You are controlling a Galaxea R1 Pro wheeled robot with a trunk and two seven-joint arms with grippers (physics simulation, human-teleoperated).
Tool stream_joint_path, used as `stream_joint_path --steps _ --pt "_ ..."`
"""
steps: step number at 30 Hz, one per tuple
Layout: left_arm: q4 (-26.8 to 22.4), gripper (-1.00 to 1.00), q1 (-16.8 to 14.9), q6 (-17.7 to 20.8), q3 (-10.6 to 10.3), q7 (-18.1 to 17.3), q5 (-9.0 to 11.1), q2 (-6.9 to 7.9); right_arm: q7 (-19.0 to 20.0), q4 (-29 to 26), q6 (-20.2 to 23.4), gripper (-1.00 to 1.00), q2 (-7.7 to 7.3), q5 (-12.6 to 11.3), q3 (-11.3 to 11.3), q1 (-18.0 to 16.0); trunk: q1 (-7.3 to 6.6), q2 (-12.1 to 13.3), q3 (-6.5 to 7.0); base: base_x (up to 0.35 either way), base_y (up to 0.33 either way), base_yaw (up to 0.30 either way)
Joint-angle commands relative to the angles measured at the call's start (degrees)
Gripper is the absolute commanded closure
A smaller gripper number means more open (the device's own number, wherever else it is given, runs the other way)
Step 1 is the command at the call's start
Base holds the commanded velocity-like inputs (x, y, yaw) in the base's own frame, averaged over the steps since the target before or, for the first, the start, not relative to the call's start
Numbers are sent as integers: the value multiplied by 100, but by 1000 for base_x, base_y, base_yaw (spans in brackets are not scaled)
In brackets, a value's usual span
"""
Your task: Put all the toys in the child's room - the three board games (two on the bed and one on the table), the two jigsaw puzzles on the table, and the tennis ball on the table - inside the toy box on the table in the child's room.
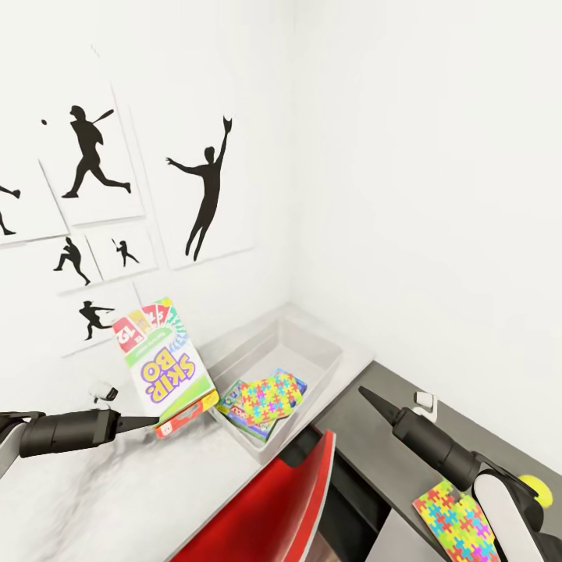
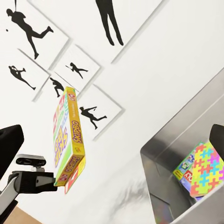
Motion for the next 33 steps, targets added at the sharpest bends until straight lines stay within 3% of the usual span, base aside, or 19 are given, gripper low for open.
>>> stream_joint_path --steps 1,33 --pt "0 100 -5 36 -2 -10 14 2 0 -1 42 -100 0 -34 -4 -6 4 -13 -13 25 4 0" --pt "0 100 -5 36 -31 24 6 -9 0 -1 42 -100 0 -34 -9 -5 4 -13 -13 33 9 0"
